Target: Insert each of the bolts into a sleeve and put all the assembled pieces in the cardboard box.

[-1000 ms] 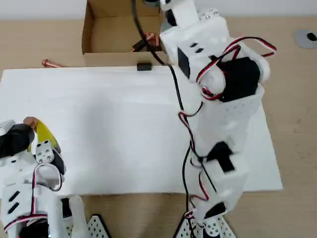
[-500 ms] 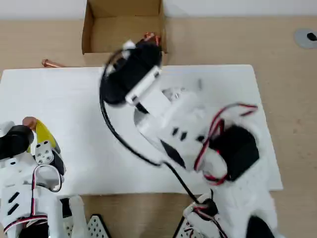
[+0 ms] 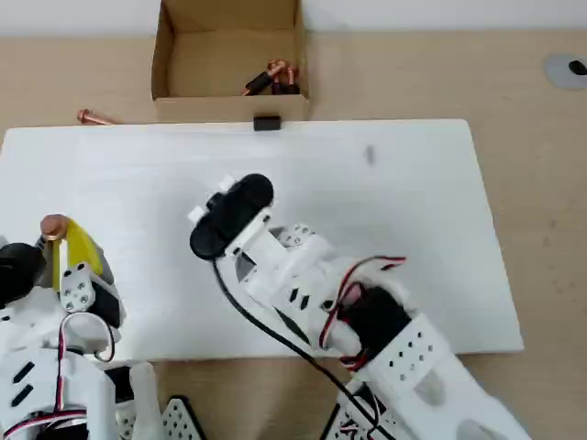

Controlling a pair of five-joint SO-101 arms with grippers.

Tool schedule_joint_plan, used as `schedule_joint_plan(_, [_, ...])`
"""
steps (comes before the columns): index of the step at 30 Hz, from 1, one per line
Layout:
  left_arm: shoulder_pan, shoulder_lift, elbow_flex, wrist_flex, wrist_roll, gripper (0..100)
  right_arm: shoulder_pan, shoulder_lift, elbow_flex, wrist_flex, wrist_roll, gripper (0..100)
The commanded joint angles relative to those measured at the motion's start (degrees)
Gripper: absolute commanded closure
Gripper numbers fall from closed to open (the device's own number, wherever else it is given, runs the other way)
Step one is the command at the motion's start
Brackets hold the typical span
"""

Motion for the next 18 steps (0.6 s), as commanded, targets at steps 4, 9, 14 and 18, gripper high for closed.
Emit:
schedule_joint_plan(4, [4.57, -0.13, -2.9, -2.11, 0.7, 99, -0.92, -6.99, 18.07, -32.62, -0.62, 98.7])
schedule_joint_plan(9, [6.51, -0.13, -2.73, -6.42, 0.53, 99, -2.95, -10.24, 28.62, -51.43, -0.88, 98.7])
schedule_joint_plan(14, [11.6, -0.04, -2.64, -8.35, 0.44, 99, -10.95, -13.41, 34.33, -62.51, -7.3, 98.7])
schedule_joint_plan(18, [18.37, -0.04, -2.64, -8.35, -1.14, 99, -12.79, -14.02, 34.77, -63.38, -11.16, 98.7])
